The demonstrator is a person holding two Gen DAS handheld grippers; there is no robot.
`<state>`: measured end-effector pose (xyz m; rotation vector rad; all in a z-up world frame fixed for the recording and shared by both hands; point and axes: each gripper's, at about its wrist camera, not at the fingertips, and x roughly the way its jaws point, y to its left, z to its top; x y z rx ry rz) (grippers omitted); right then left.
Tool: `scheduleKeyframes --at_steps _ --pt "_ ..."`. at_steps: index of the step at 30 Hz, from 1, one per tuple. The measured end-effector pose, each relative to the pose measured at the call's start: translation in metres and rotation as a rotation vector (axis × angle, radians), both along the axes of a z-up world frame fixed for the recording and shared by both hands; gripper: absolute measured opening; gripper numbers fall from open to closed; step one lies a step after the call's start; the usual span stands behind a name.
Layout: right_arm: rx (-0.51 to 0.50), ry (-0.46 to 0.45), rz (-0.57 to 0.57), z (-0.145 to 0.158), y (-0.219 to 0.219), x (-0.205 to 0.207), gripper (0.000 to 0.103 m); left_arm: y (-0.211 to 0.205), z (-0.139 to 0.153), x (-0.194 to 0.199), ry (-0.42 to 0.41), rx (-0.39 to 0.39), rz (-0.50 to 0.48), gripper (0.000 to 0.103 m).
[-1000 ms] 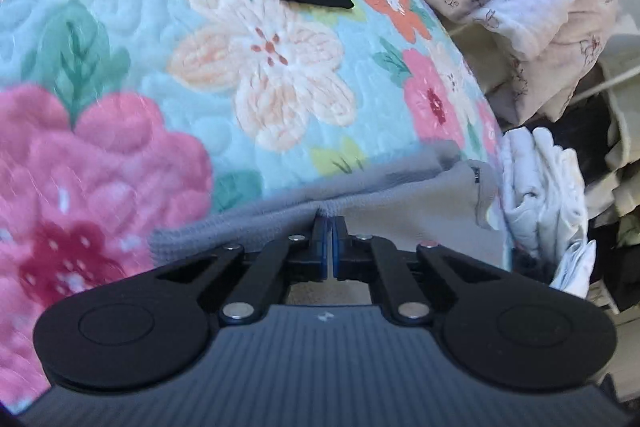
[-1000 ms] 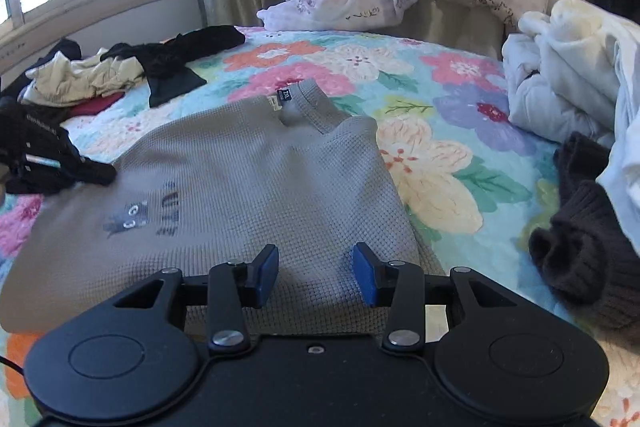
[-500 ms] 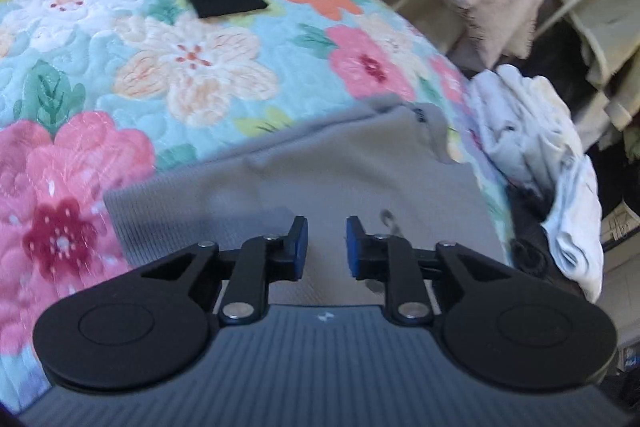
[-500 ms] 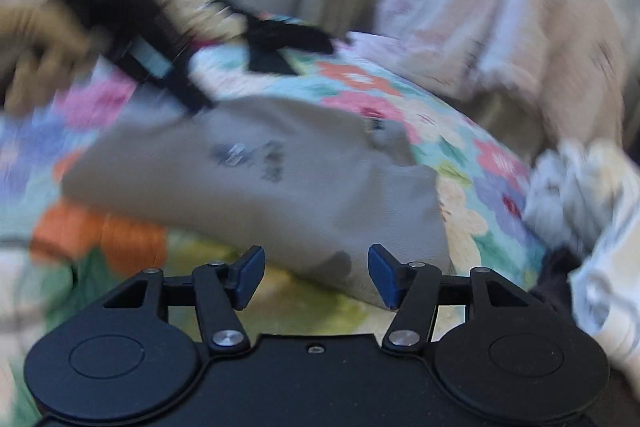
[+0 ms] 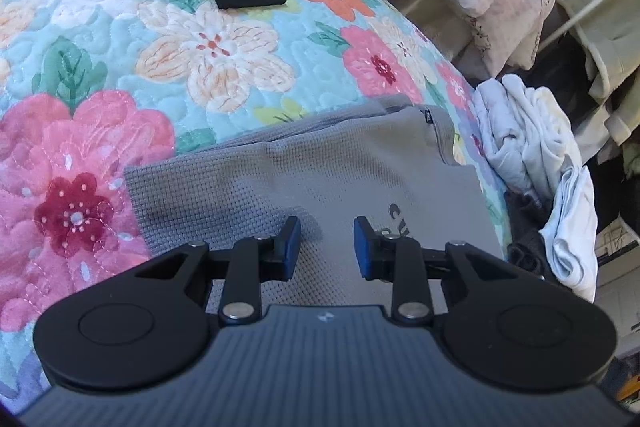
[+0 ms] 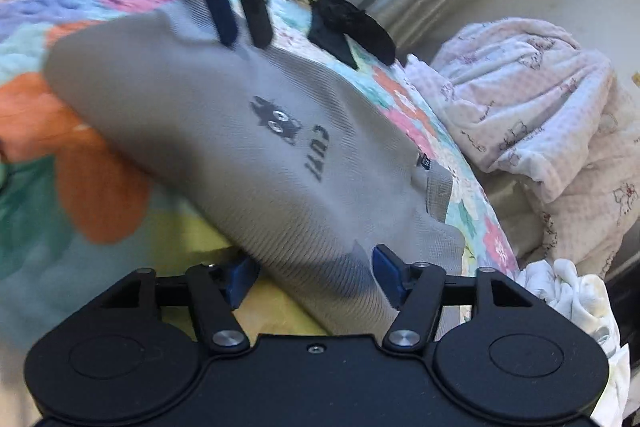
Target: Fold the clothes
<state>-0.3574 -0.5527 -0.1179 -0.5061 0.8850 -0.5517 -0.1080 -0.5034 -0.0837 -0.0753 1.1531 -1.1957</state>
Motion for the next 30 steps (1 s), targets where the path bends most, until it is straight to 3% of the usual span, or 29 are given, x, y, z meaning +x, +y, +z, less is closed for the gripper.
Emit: scheduleKeyframes --at_steps 2,3,4,6,9,16,19,23,30 --pt "0.068 -0.051 -0.063 0.000 -0.012 0.006 0.071 0.001 -0.005 0.003 0.017 -0.003 0.002 0.028" --pt "0.109 -0.076 -0.090 0.003 -0.014 0.008 0.063 0.001 -0.007 0.004 0.023 -0.004 0.002 0.028" --pt "0.136 -0.098 -0.114 0.007 -0.016 0.010 0.048 0.001 -0.009 0.006 0.029 -0.006 0.001 0.028" --pt "0.147 -0.139 -0.148 0.017 -0.014 0.013 0.034 0.003 -0.013 0.007 0.036 -0.011 -0.002 0.028" --pt "0.219 -0.254 -0.202 0.040 -0.023 0.015 0.026 0.007 -0.014 0.005 0.042 -0.032 -0.009 0.027" --pt "0.618 -0.581 -0.277 0.082 -0.043 0.013 0.025 0.023 0.011 -0.007 0.052 -0.092 -0.052 0.026" --pt "0.751 -0.645 -0.244 0.097 -0.036 0.016 0.025 0.041 0.032 -0.010 -0.002 -0.121 -0.024 0.026" --pt "0.936 -0.700 -0.202 0.115 -0.023 0.023 0.025 0.075 0.057 -0.006 0.003 -0.178 0.037 0.024" --pt "1.373 -0.823 -0.079 0.134 -0.010 0.033 0.025 0.155 0.126 -0.002 -0.133 -0.243 0.105 0.024"
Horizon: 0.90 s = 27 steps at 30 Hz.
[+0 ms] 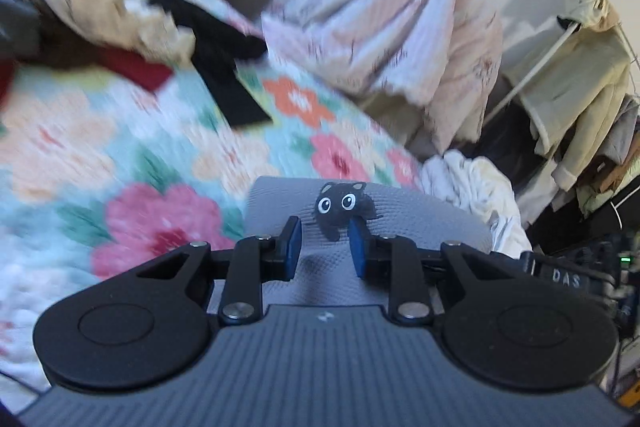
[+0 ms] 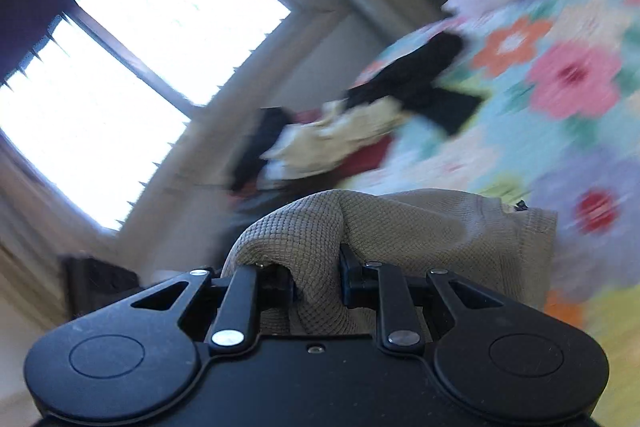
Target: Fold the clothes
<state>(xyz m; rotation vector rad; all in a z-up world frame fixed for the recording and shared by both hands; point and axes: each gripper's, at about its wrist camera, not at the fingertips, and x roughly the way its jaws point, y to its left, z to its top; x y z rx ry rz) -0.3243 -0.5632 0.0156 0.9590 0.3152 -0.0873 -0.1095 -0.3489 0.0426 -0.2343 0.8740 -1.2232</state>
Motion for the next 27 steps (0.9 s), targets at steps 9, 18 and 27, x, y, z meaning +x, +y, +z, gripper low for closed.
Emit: scheduleKeyframes --at_steps 9,18,27 --pt "0.338 -0.163 0.027 -0.053 -0.014 -0.031 0.026 -0.049 -0.002 -0.041 -0.153 0.201 -0.080 0.024" --pt "0.178 0.132 -0.348 -0.124 -0.077 -0.142 0.025 -0.134 -0.122 -0.088 0.084 0.223 -0.252 0.028" --pt "0.108 0.218 -0.417 -0.120 -0.072 -0.163 0.031 -0.096 -0.088 -0.053 -0.060 0.202 -0.171 0.034"
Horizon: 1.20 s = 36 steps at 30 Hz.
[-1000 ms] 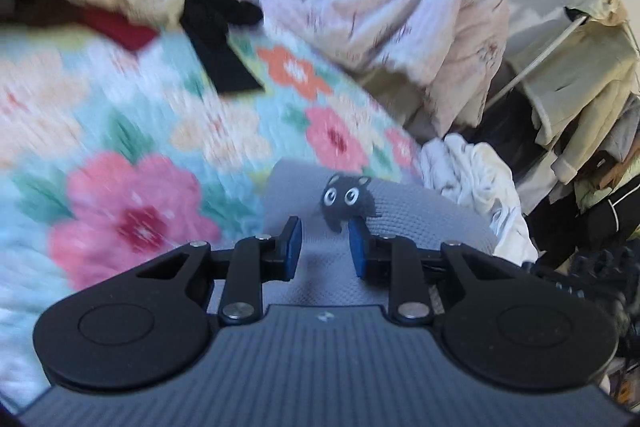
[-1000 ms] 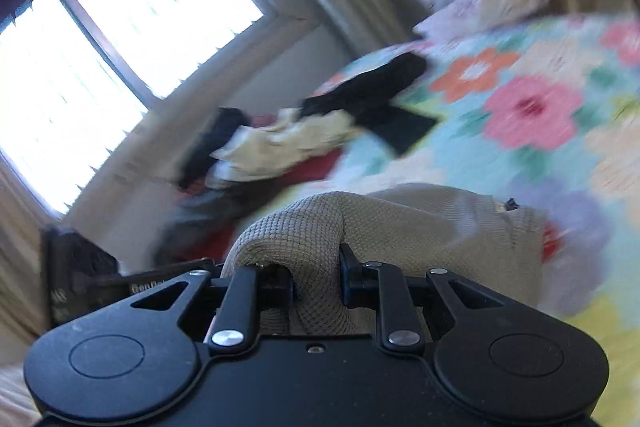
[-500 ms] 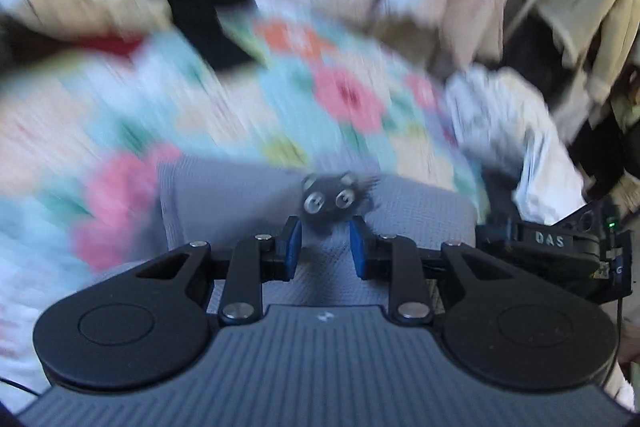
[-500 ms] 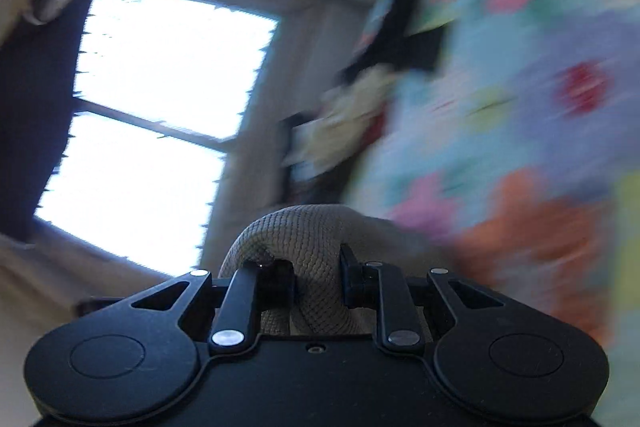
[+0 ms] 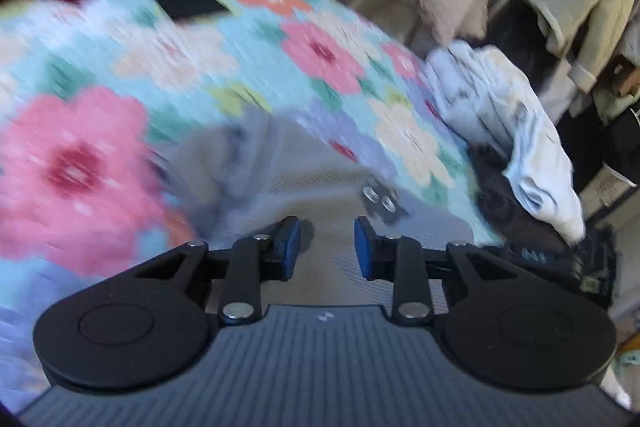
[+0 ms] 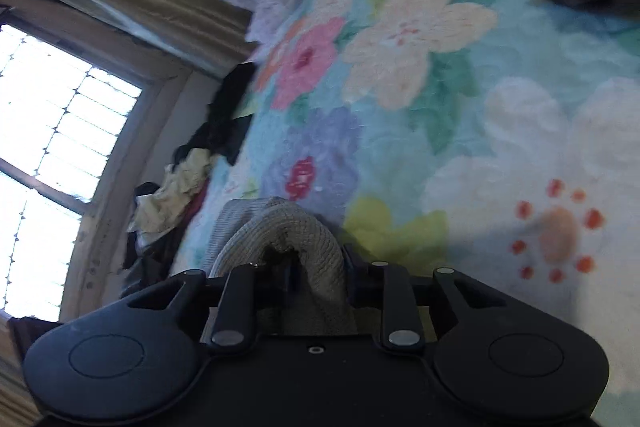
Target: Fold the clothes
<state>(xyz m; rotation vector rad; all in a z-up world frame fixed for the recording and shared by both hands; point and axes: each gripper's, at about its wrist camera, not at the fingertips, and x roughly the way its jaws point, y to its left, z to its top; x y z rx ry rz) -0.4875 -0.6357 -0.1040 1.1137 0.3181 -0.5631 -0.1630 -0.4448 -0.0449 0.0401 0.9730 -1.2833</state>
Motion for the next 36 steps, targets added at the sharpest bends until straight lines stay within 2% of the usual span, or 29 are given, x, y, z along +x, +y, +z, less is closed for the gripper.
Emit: scheduleKeyframes --at_steps 2,3,6,8,10,12,14,16,17,18,19,20,21,23,24,28,30,31,32,35,36 --pt "-0.062 0.077 -0.036 0.008 0.005 -0.009 0.037 0.009 0.004 0.010 -0.029 0.020 0.016 0.042" --pt "-0.102 0.111 -0.057 0.014 0.008 -0.014 0.043 0.013 0.004 0.014 -0.033 0.034 0.026 0.044" --pt "-0.197 0.113 -0.060 0.035 0.023 -0.024 0.043 0.016 -0.007 0.023 0.028 0.054 0.049 0.044" --pt "-0.247 0.086 -0.015 0.048 0.034 -0.016 0.044 0.014 -0.017 0.025 0.084 0.055 0.057 0.045" --pt "-0.309 0.076 0.062 0.061 0.048 0.000 0.050 0.013 -0.028 0.027 0.154 0.050 0.060 0.045" --pt "-0.375 0.135 0.126 0.066 0.062 0.020 0.052 0.010 -0.038 0.026 0.198 0.041 0.060 0.046" --pt "-0.414 0.234 0.151 0.062 0.072 0.036 0.057 0.009 -0.046 0.024 0.215 0.034 0.067 0.048" --pt "-0.400 0.316 0.148 0.050 0.076 0.044 0.061 0.008 -0.052 0.020 0.219 0.016 0.069 0.044" --pt "-0.364 0.319 0.129 0.043 0.076 0.042 0.062 0.009 -0.055 0.018 0.218 -0.004 0.068 0.028" --pt "-0.318 0.279 0.110 0.036 0.074 0.036 0.062 0.011 -0.055 0.017 0.220 -0.030 0.068 0.014" --pt "-0.271 0.208 0.106 0.030 0.074 0.030 0.056 0.012 -0.053 0.016 0.219 -0.061 0.065 0.014" --pt "-0.238 0.131 0.116 0.025 0.074 0.026 0.046 0.011 -0.048 0.014 0.197 -0.084 0.055 0.014" --pt "-0.217 0.075 0.126 0.021 0.074 0.022 0.027 0.009 -0.042 0.011 0.155 -0.096 0.041 0.013" --pt "-0.239 0.051 0.142 0.021 0.072 0.019 0.024 -0.001 -0.028 0.006 0.073 -0.118 -0.001 0.011" --pt "-0.234 0.025 0.133 0.022 0.070 0.015 0.023 -0.006 -0.023 0.006 0.059 -0.134 -0.013 0.011" --pt "-0.087 -0.230 0.071 0.021 0.052 -0.008 0.022 -0.018 0.003 0.006 -0.026 -0.185 -0.038 0.012" --pt "-0.007 -0.349 0.047 0.016 0.048 -0.016 0.022 -0.021 0.007 0.012 -0.008 -0.212 -0.039 0.012" --pt "0.013 -0.371 0.043 0.015 0.050 -0.017 0.022 -0.022 0.006 0.016 0.030 -0.217 -0.037 0.012" --pt "0.010 -0.343 0.045 0.016 0.055 -0.015 0.022 -0.021 0.003 0.019 0.056 -0.217 -0.035 0.012" --pt "-0.003 -0.194 0.051 0.005 0.068 -0.009 0.022 -0.016 -0.016 0.019 0.104 -0.143 -0.017 0.012" --pt "0.007 -0.152 0.050 -0.002 0.071 -0.009 0.021 -0.014 -0.024 0.017 0.113 -0.090 -0.011 0.013"
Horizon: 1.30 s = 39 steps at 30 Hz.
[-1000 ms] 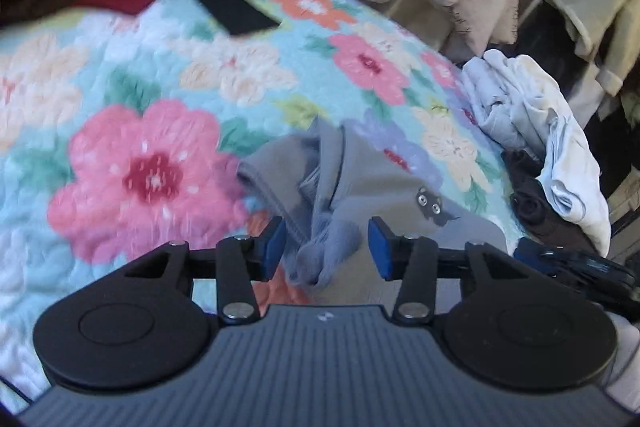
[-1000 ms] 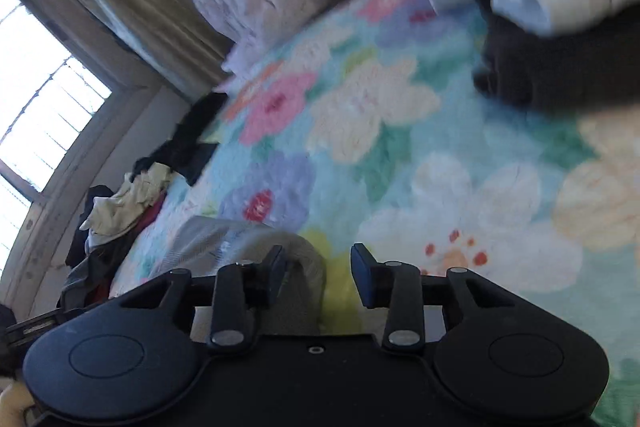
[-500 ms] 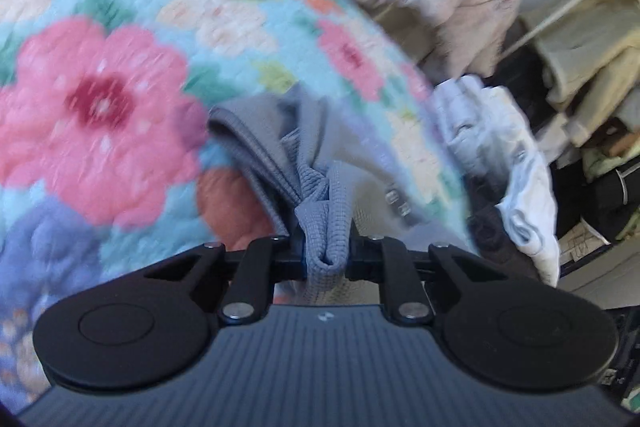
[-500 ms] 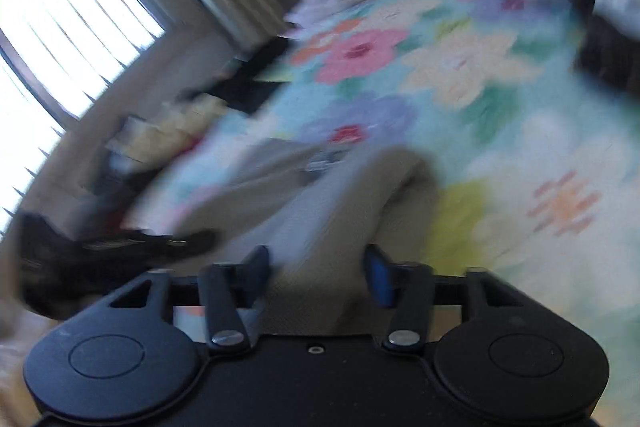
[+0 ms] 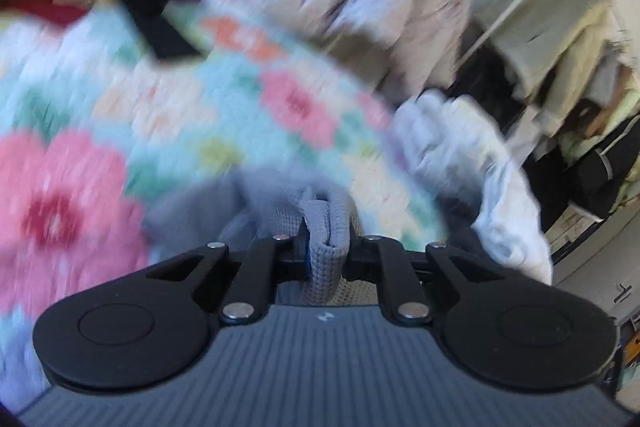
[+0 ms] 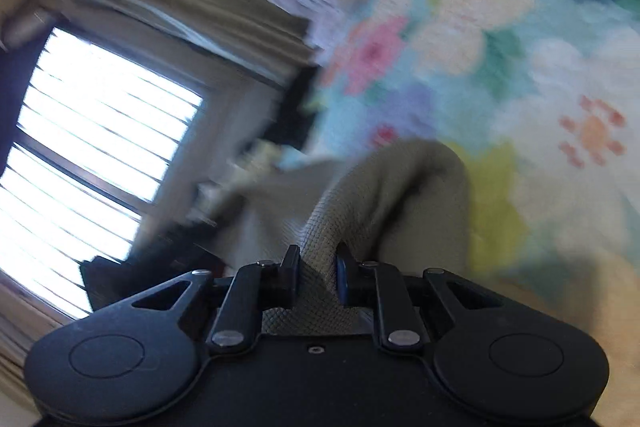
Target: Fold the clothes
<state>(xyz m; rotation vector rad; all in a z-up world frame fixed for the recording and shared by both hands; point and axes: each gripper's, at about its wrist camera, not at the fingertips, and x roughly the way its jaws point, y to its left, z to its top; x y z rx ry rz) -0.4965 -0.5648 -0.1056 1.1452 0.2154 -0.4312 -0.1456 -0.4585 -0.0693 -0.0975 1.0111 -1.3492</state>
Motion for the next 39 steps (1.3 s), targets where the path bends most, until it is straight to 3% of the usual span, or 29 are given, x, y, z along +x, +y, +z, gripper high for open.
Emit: scheduleKeyframes --at_steps 2,3,6,8,13,17,22,26,28,31,33,36,39 --pt "0.026 0.040 -0.006 -0.010 0.002 -0.002 0.021 0.005 -0.020 -0.006 -0.013 0.141 0.005 0.015" --pt "0.022 0.056 -0.007 -0.011 0.003 -0.003 0.020 0.008 -0.029 -0.007 0.008 0.174 0.011 0.016" --pt "-0.099 0.170 0.033 -0.002 0.010 0.007 0.020 0.016 -0.035 0.000 0.095 0.157 0.043 0.018" --pt "-0.187 0.251 0.064 0.005 0.017 0.017 0.021 0.017 -0.029 -0.006 0.023 0.175 0.038 0.025" --pt "-0.225 0.306 0.054 0.014 0.023 0.024 0.029 0.028 -0.005 -0.023 -0.159 0.177 0.062 0.026" --pt "-0.278 0.357 0.058 0.023 0.027 0.025 0.034 0.034 0.003 -0.019 -0.140 0.138 0.074 0.030" --pt "-0.289 0.332 -0.013 0.031 0.018 0.004 0.062 0.037 0.006 -0.005 -0.101 0.135 0.129 0.043" --pt "-0.279 0.287 -0.065 0.033 0.009 0.000 0.067 0.032 0.008 0.004 -0.073 0.120 0.135 0.049" --pt "-0.280 0.325 -0.038 0.028 0.006 0.010 0.078 0.024 0.002 0.007 -0.027 0.119 0.108 0.056" --pt "-0.268 0.406 -0.034 0.014 0.006 0.021 0.080 0.012 -0.017 0.011 0.011 0.204 0.108 0.057" --pt "-0.197 0.356 -0.042 0.004 0.005 0.016 0.082 0.007 -0.029 0.014 0.021 0.233 0.105 0.059" --pt "-0.053 0.244 -0.027 -0.017 0.000 0.008 0.085 0.002 -0.040 0.024 0.085 0.172 0.111 0.071" --pt "-0.020 0.161 -0.064 -0.033 0.003 0.005 0.090 -0.005 -0.050 0.030 0.126 0.117 0.109 0.067"
